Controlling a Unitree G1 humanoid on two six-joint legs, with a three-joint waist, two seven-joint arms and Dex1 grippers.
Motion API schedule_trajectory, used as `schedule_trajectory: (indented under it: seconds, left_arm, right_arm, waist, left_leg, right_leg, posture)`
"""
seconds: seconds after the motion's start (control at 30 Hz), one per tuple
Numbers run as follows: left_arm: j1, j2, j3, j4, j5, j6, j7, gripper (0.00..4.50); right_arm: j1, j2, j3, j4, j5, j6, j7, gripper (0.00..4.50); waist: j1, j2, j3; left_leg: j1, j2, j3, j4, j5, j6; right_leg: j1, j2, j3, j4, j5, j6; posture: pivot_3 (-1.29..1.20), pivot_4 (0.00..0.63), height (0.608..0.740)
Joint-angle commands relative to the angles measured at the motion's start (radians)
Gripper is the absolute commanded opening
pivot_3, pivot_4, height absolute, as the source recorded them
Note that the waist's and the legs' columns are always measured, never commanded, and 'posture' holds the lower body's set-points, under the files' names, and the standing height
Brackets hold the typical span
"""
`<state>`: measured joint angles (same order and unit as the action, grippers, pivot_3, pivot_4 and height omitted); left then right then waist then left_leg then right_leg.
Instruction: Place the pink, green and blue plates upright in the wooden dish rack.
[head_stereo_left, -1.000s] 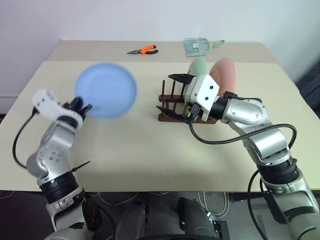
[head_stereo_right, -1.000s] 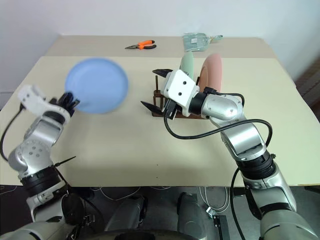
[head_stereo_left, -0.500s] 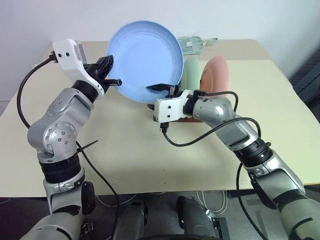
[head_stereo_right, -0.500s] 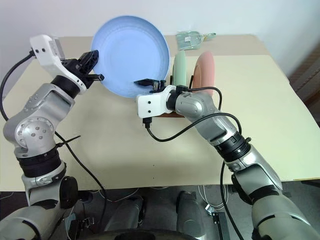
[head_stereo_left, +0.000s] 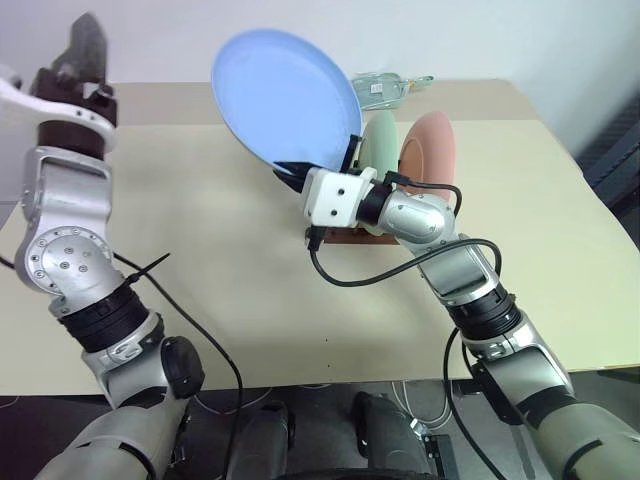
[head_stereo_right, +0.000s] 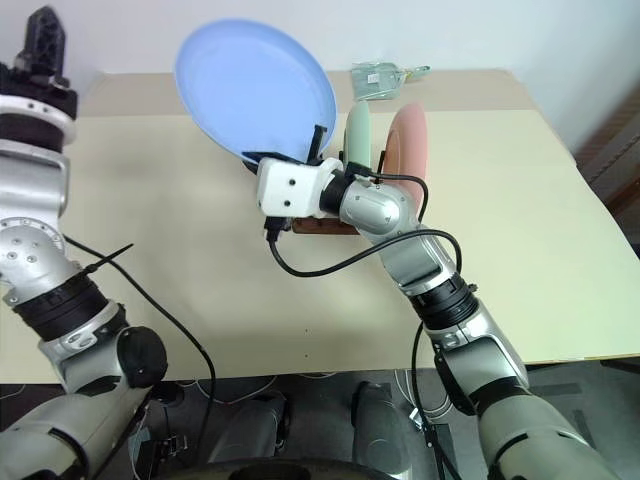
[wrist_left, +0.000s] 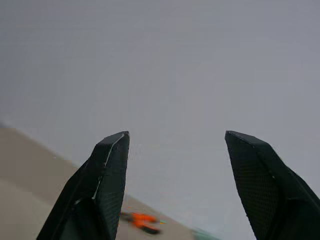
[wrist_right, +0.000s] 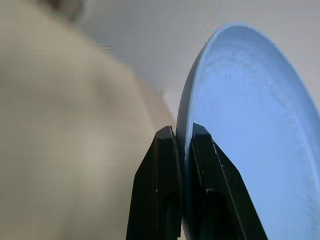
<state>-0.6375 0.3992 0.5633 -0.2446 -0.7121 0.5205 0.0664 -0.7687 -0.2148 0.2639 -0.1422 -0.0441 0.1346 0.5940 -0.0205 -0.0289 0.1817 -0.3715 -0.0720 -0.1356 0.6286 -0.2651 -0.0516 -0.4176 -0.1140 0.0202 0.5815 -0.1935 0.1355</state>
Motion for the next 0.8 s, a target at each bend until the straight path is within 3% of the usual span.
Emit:
schedule_trajectory:
  seconds: [0.03,0.3,0.47,0.8]
  left_arm:
    - [0.137,0.041,-0.114,0.018,0.143,-0.087,-0.139,3.23]
    - [0.505,0.033,-0.453,-0.068,0.240,-0.132,-0.445,3.23]
    - [0.591,0.079,-0.560,-0.113,0.261,-0.118,-0.582,3.23]
    - [0.615,0.088,-0.599,-0.156,0.267,-0.085,-0.654,3.23]
  right_arm:
    - [-0.010,0.110,-0.148,-0.167,0.267,0.241,-0.065,0.00]
    - [0.017,0.384,-0.442,-0.283,0.774,0.701,-0.440,0.00]
    - [0.013,0.418,-0.512,-0.248,0.951,0.789,-0.629,0.00]
    - [-0.021,0.378,-0.545,-0.157,1.174,0.771,-0.813,0.00]
  waist:
    - [0.008,0.000,0.000]
    - [0.007,0.000,0.000]
    - [0.001,0.006,0.000]
    - [0.001,0.009,-0.001]
  left_leg:
    - [0.000,0.000,0.000,0.000,0.000,0.000]
    - [-0.002,0.000,-0.003,0.000,-0.002,0.003]
    - [-0.003,0.002,-0.001,-0.002,-0.002,0.003]
    - [-0.002,0.002,0.000,-0.002,-0.002,0.004]
  right_leg:
    - [-0.001,0.000,0.000,0.001,0.000,0.000]
    - [-0.003,0.000,-0.001,0.001,0.001,-0.004]
    - [-0.007,0.001,-0.001,0.003,0.000,-0.008]
    - [-0.006,0.001,0.000,0.003,0.000,-0.007]
  posture:
    - [0.00,0.150,0.740]
    - [0.00,0.150,0.740]
    - [0.00,0.150,0.740]
    - [0.00,0.150,0.740]
